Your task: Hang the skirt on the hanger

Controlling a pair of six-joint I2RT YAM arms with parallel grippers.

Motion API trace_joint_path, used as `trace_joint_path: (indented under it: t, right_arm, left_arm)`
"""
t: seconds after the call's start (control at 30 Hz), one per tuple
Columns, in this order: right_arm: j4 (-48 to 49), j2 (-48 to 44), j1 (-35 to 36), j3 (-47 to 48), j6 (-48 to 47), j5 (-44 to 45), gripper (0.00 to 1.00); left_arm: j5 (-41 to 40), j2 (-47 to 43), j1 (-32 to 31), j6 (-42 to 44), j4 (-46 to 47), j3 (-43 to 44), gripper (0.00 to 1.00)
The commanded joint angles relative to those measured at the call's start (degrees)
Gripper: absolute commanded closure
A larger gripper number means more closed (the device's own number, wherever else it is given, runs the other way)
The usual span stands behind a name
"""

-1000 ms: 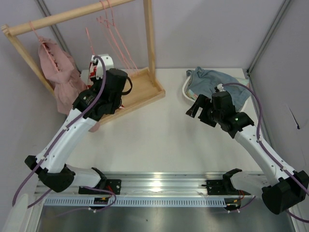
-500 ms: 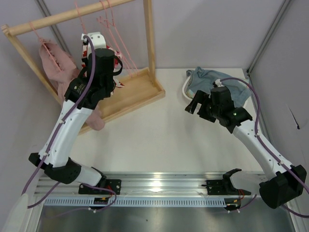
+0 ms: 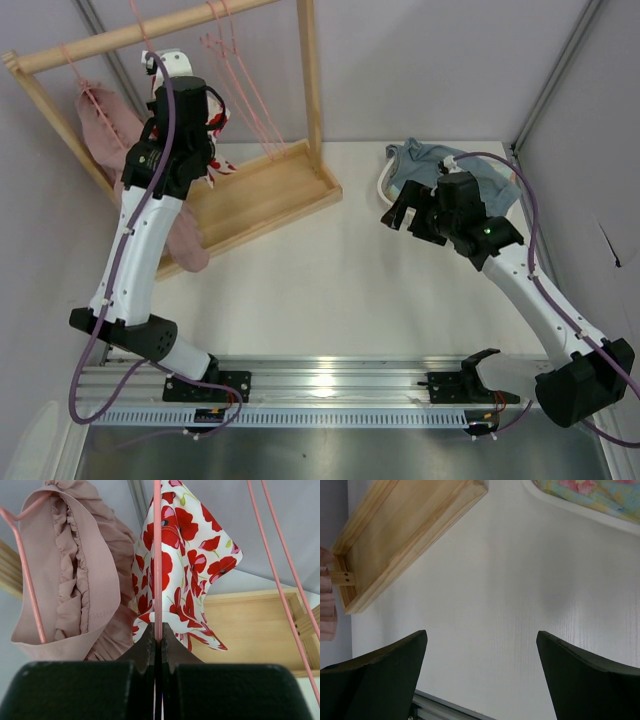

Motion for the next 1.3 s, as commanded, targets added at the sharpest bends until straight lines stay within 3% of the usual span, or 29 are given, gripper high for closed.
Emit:
trace_joint_path:
  t: [0.0, 0.6, 0.73, 0.77, 0.87, 0.9, 1.0, 1.07, 1.27]
  right_arm:
    - [2.11, -0.81, -0.11, 2.93, -3.82, -1.68, 0.01]
    - [2.64, -1.87, -0.11, 5.3, -10.33, 5.86, 0.01]
    - [2.91, -2.4, -0.02, 6.53, -11.03, 6.76, 0.01]
    - [3.43, -2.49, -0.11, 6.7, -11.38, 6.93, 0.01]
    - [3.88, -2.93, -0.11, 7.32, -12.53, 7.72, 0.01]
    - [3.62, -2.93, -0.11, 8.02, -12.53, 8.16, 0.01]
    - [3.26, -2.92, -0.11, 8.99, -12.44, 8.52, 0.01]
    - [2.91, -3.01, -0.11, 9.16, -12.44, 8.25, 0.01]
    - [2.47, -3.54, -0.02, 10.13, -12.79, 8.16, 0.01]
  left_arm:
    - [3.52, -1.53, 1.81, -0.47, 5.48, -1.33, 1.0]
    - [6.59, -7.94, 5.68, -5.39, 13.91, -19.0, 1.0]
    - [11.41, -12.59, 5.68, -6.18, 17.07, -24.62, 0.96]
    - [12.13, -13.12, 5.68, -6.36, 17.43, -25.68, 0.93]
    - [13.01, -14.09, 5.6, -5.92, 17.26, -26.39, 0.7]
    - [13.1, -14.18, 5.59, -5.4, 16.83, -26.13, 0.5]
    - [13.8, -15.32, 5.6, -4.6, 16.03, -24.9, 0.23]
    - [15.37, -16.46, 5.6, -3.72, 15.42, -23.24, 0.12]
    - [18.28, -17.96, 5.6, -0.74, 11.11, -15.59, 0.03]
